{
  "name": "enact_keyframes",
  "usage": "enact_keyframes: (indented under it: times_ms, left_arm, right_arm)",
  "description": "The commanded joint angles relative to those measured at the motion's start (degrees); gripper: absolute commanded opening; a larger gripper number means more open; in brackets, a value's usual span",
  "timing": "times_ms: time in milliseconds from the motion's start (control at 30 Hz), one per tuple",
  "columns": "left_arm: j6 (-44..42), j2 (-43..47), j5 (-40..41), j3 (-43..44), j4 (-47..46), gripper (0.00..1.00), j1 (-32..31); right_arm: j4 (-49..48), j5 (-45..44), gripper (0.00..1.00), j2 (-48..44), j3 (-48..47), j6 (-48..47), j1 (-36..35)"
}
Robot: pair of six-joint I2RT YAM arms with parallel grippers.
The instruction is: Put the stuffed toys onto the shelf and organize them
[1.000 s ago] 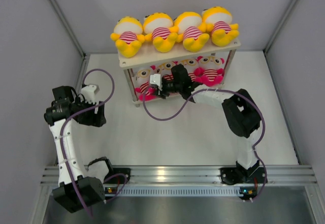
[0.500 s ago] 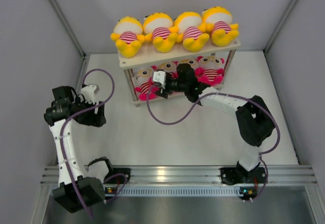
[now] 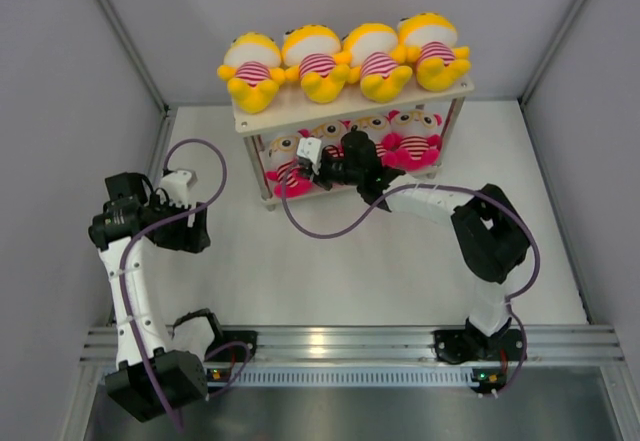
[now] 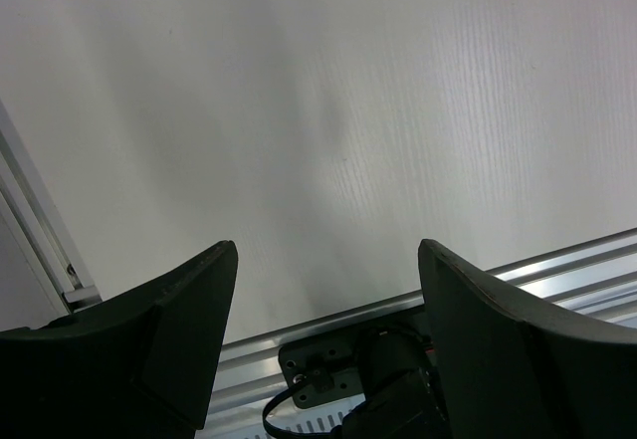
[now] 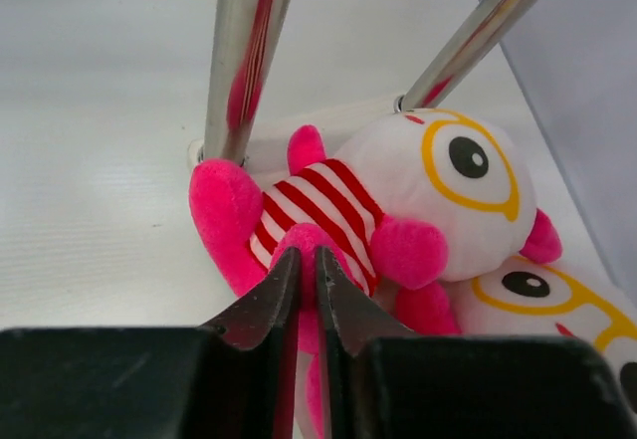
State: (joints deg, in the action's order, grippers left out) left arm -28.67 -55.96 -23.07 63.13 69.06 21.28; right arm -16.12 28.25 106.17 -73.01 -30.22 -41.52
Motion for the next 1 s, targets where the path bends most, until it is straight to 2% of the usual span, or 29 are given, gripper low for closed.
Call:
enact_keyframes:
  times_ms: [0, 67, 300, 633, 700, 733, 833, 900, 967]
  left_arm:
    - [-0.9, 0.7, -0.7, -0.4, -0.2, 0.79, -0.1]
    - [-0.8, 0.6, -0.7, -0.5, -0.2, 0.79, -0.1]
    - [-0.8, 0.4, -1.2, -0.7, -0.2, 0.79, -0.1]
    - [-1.0, 0.5, -1.2, -1.7, -0.2, 0.79, -0.1]
    - [-1.0, 0.4, -1.3, -1.6, -0.2, 0.79, -0.1]
    - [-1.0, 0.4, -1.3, -1.5, -0.2, 0.79, -0.1]
    - [-1.1, 0.5, -1.4, -1.4, -0.2, 0.79, -0.1]
    - [-1.1, 0.5, -1.4, -1.7, -0.3, 0.79, -0.1]
    - [-1.1, 0.5, -1.4, -1.8, -0.3, 0.79, -0.1]
  right_arm:
    - [-6.3, -0.8, 0.07, 1.1, -1.3, 6.3, -0.6]
    - [-9.6, -0.8, 0.00, 1.3, -0.6, 9.7, -0.5]
    - [-28.9, -1.4, 0.00, 1.8, 6.8, 26.3, 2.0]
    - [-27.3, -3.0, 0.00, 1.8, 7.2, 27.1, 2.3]
    - [-26.0, -2.9, 0.11, 1.3, 6.9, 26.7, 2.4]
    - [-25.1, -2.8, 0.27, 0.9, 7.0, 26.5, 2.4]
    - [-23.3, -3.1, 0.54, -1.7, 7.5, 25.5, 2.3]
    - [-20.7, -4.1, 0.63, -4.4, 7.9, 24.7, 2.4]
    - [-18.0, -6.0, 0.77, -6.6, 8.3, 24.1, 2.4]
